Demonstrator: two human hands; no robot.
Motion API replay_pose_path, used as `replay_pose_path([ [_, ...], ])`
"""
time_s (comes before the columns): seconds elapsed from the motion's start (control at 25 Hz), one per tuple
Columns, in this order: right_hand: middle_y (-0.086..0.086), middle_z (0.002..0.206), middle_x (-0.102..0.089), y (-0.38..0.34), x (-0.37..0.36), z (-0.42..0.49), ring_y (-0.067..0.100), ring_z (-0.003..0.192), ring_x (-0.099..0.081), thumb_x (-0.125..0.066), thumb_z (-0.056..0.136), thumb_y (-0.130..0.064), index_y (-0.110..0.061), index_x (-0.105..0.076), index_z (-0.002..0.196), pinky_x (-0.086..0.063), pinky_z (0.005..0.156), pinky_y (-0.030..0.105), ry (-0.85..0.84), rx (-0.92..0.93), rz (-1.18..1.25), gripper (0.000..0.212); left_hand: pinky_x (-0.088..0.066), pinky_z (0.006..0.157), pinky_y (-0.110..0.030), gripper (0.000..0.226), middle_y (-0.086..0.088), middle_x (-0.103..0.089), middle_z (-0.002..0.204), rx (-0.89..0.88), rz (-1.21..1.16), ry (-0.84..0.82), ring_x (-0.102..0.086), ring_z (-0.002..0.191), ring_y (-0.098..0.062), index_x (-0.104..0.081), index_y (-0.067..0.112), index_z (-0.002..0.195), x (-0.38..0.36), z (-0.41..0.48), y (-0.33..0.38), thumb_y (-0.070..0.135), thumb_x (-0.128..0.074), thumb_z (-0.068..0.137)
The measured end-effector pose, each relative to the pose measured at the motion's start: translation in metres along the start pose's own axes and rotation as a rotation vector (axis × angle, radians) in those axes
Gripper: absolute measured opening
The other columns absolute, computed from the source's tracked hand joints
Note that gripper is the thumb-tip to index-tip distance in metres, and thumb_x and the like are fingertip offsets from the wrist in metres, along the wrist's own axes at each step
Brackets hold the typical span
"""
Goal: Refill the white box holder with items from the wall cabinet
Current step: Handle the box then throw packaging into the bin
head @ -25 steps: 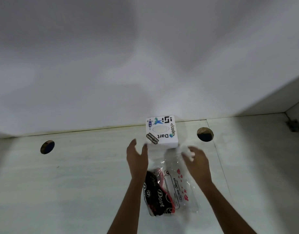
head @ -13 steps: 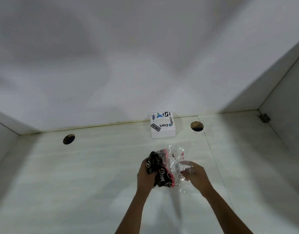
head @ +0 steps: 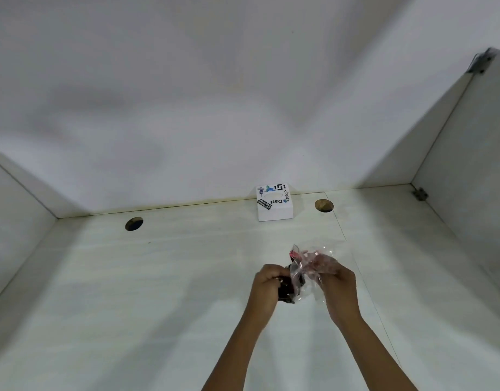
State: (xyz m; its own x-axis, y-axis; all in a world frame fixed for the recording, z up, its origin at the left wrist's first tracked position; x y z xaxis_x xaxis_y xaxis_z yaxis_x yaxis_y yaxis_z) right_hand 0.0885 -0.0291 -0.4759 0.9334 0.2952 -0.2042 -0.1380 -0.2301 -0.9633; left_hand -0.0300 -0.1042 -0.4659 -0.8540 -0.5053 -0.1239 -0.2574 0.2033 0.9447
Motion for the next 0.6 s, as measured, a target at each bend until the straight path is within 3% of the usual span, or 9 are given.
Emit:
replay_pose_path([
  [0.08,-0.003,0.076,-0.073,-0.005,0.003,-0.02,0.011,0.077,-0.065,-0.048,0.084,-0.006,-0.006,-0.068,0.089,-0.048,0.065,0.016,-0.069,0.055,-0.06,0.021,-0.054,0.054,-0.025,0.026,0.0,-0.066,0.062,0.096,-0.13,-0.111,-0.062,0.059,-0.016,-0.069,0.011,0.061,-0.01,-0.026,0.003,0.005,-0.044,0.059],
  [0.16,-0.01,0.086,-0.074,-0.011,0.016,-0.046,0.005,0.086,-0.066,-0.049,0.077,-0.025,-0.02,-0.066,0.097,-0.049,0.071,0.015,-0.234,0.055,-0.035,0.027,-0.058,0.063,-0.03,0.022,-0.003,-0.07,0.069,0.133,-0.246,-0.182,-0.066,0.068,-0.018,-0.071,0.009,0.071,-0.02,-0.052,0.003,0.011,-0.049,0.066],
  [0.28,-0.008,0.108,-0.068,-0.016,0.053,-0.081,0.007,0.104,-0.062,-0.06,0.068,-0.03,-0.022,-0.059,0.114,-0.048,0.082,0.016,-0.45,0.099,-0.156,0.047,-0.058,0.063,-0.028,0.026,-0.008,-0.069,0.075,0.094,-0.16,-0.166,-0.067,0.072,-0.019,-0.07,0.008,0.078,-0.042,-0.089,-0.008,-0.001,-0.047,0.085],
  [0.4,-0.011,0.115,-0.065,-0.021,0.098,-0.118,0.006,0.113,-0.057,-0.069,0.068,-0.037,-0.041,-0.054,0.119,-0.047,0.097,0.029,-0.452,0.162,-0.429,0.053,-0.058,0.062,-0.029,0.032,-0.012,-0.067,0.081,0.039,-0.049,-0.064,-0.067,0.063,-0.017,-0.069,0.01,0.082,-0.08,-0.132,-0.029,-0.011,-0.045,0.083],
  [0.52,-0.005,0.105,-0.069,-0.032,0.144,-0.152,0.009,0.102,-0.062,-0.068,0.077,-0.018,-0.048,-0.038,0.127,-0.05,0.089,0.025,-0.43,0.226,-0.51,0.065,-0.057,0.058,-0.03,0.04,-0.016,-0.062,0.093,0.057,-0.082,0.026,-0.066,0.067,-0.021,-0.047,0.013,0.106,-0.119,-0.173,-0.058,-0.015,-0.049,0.078],
  [0.6,-0.011,0.099,-0.07,-0.039,0.168,-0.171,0.007,0.096,-0.065,-0.06,0.082,0.001,-0.045,-0.044,0.126,-0.053,0.084,0.021,-0.425,0.237,-0.497,0.066,-0.054,0.065,-0.026,0.058,-0.004,-0.061,0.093,-0.059,0.16,0.065,-0.061,0.074,-0.016,-0.039,0.032,0.112,-0.135,-0.19,-0.067,-0.005,-0.063,0.074],
])
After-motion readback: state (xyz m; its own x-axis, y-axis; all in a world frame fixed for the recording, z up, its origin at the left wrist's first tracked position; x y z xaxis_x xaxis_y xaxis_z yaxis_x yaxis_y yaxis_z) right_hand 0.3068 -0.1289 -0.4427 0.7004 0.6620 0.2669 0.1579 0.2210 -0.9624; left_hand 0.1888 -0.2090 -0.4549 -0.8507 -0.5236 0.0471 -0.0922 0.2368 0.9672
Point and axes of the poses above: each hand's wrist, its own z-axis towards the middle knuckle, its own x-axis out of the back of the hand, y = z × x, the point moved 2 cm from there along z, towards the middle knuckle
